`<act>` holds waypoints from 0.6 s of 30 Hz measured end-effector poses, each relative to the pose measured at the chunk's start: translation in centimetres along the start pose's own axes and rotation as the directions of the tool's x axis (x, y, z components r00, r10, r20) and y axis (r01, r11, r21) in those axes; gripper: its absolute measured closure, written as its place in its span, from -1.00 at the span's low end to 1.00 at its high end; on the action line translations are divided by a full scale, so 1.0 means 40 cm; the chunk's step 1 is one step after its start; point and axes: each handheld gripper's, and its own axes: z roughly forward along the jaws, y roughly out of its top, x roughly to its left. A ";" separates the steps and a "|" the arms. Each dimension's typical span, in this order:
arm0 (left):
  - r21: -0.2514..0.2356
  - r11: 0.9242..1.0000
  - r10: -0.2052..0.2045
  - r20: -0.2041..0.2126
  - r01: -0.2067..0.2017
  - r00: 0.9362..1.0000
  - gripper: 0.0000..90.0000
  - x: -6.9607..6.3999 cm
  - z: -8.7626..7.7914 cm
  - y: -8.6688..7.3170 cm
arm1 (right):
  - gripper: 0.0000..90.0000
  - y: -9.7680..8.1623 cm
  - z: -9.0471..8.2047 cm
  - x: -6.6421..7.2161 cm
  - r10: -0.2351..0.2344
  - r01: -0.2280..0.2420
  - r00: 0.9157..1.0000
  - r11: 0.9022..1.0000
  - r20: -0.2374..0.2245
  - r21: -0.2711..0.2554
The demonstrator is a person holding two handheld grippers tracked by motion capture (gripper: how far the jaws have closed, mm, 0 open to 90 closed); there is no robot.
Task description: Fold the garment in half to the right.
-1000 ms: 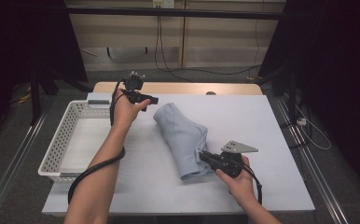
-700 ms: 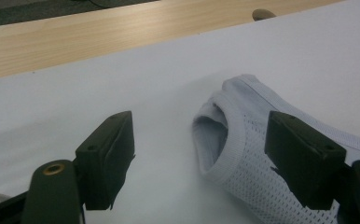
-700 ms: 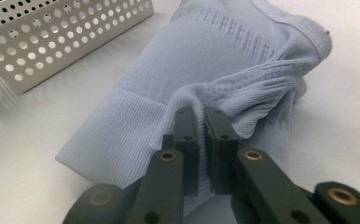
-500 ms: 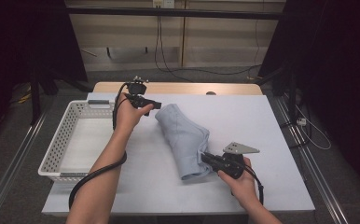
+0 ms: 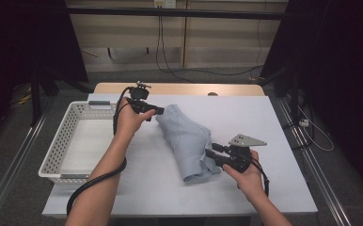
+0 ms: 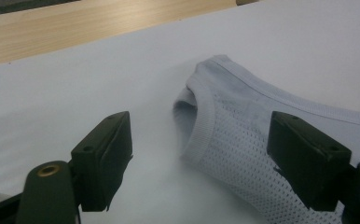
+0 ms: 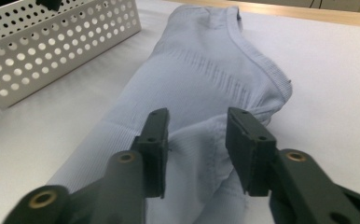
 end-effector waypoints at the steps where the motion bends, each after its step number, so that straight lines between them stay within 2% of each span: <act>1: 0.005 1.000 0.004 0.002 -0.004 1.000 -0.50 -0.002 -0.001 -0.001 | 0.22 0.004 0.001 -0.003 0.004 -0.004 1.000 1.000 0.004 0.003; 4: 0.005 1.000 0.011 0.011 -0.012 1.000 -0.51 -0.008 -0.003 -0.005 | 0.14 0.013 0.011 -0.011 0.010 -0.010 1.000 1.000 0.002 0.012; 9: 0.006 1.000 0.017 0.018 -0.017 1.000 -0.52 -0.017 -0.004 -0.017 | 0.13 0.024 0.032 -0.022 0.005 -0.006 1.000 1.000 0.017 0.023; 12: 0.012 1.000 0.021 0.027 -0.021 0.999 -0.52 -0.022 -0.002 -0.025 | 0.13 0.019 0.047 -0.033 -0.008 0.006 0.999 0.999 0.046 0.048; 18: 0.012 1.000 0.023 0.037 -0.024 0.999 -0.53 -0.028 -0.002 -0.042 | 0.16 0.003 0.059 -0.067 0.006 -0.013 0.995 0.997 0.096 0.079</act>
